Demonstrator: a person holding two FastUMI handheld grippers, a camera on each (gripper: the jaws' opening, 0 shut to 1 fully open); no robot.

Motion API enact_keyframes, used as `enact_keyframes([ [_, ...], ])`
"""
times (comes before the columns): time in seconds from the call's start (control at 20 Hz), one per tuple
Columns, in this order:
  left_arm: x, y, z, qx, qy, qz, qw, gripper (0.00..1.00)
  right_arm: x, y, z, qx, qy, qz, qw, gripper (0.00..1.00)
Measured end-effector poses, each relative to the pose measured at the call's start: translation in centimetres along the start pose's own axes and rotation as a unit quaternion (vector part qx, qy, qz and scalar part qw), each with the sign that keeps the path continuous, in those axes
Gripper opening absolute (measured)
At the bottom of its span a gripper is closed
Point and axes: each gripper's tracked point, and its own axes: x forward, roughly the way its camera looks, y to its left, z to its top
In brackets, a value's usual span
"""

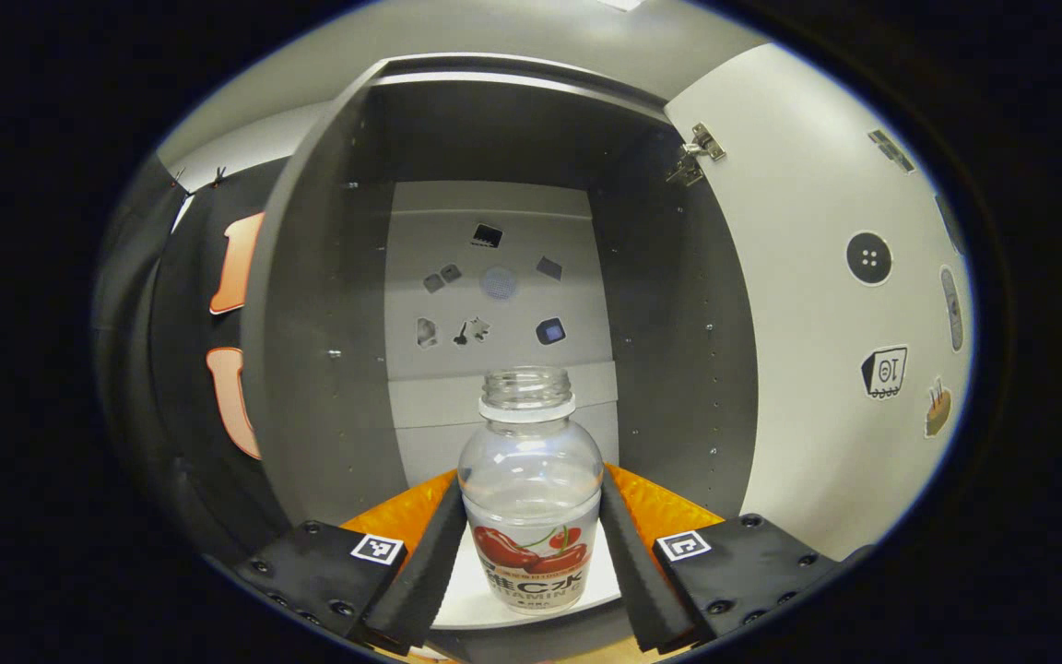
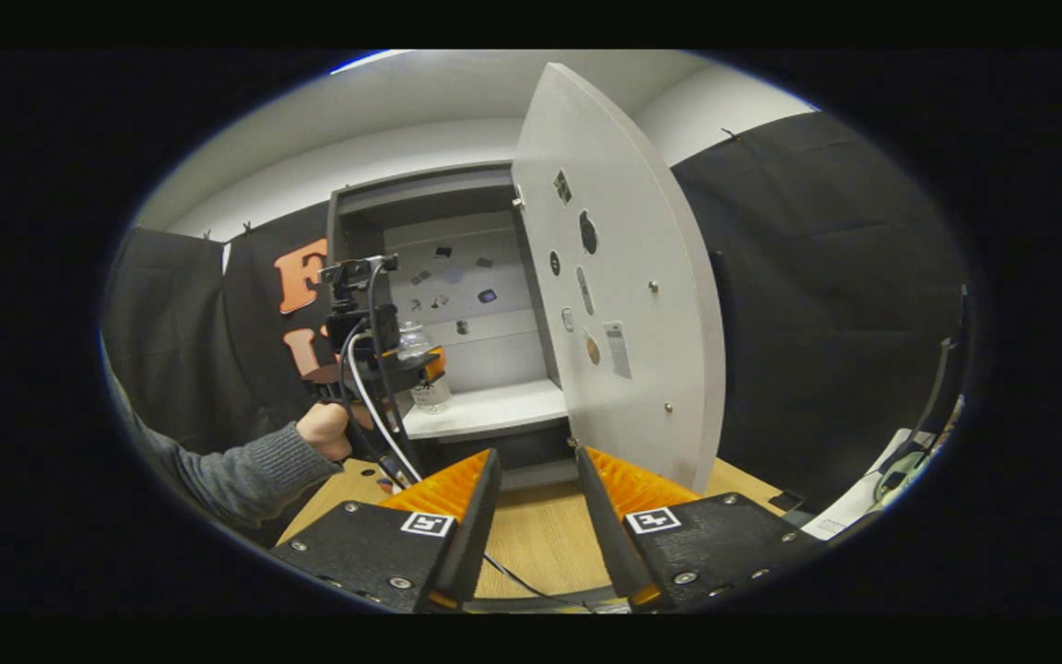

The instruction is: Open the cabinet door with the right hand, grasp the bottle in the cabinet with the left hand and place it on the coaster, then close the cabinet door with the right hand.

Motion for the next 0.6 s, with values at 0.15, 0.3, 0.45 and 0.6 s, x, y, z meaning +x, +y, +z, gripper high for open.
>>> enact_keyframes([
  [0.15,-3.4,0.9,-0.2,-0.003,0.004,0.014,1.0,0.84,-1.1,0.3,-0.3,-0.007,0.006,0.022,1.0,0.53],
  [0.3,-7.1,1.9,-0.5,-0.004,0.011,0.031,0.999,0.85,-2.5,0.8,-0.8,-0.012,0.017,0.044,0.999,0.54],
  [0.45,-10.5,2.8,-1.3,-0.01,0.019,0.047,0.999,0.84,-3.9,1.2,-1.4,-0.015,0.027,0.067,0.997,0.53],
  [0.6,-13.9,2.9,-2.9,-0.011,0.026,0.058,0.998,0.86,-4.9,1.4,-2.5,-0.013,0.041,0.084,0.996,0.53],
])
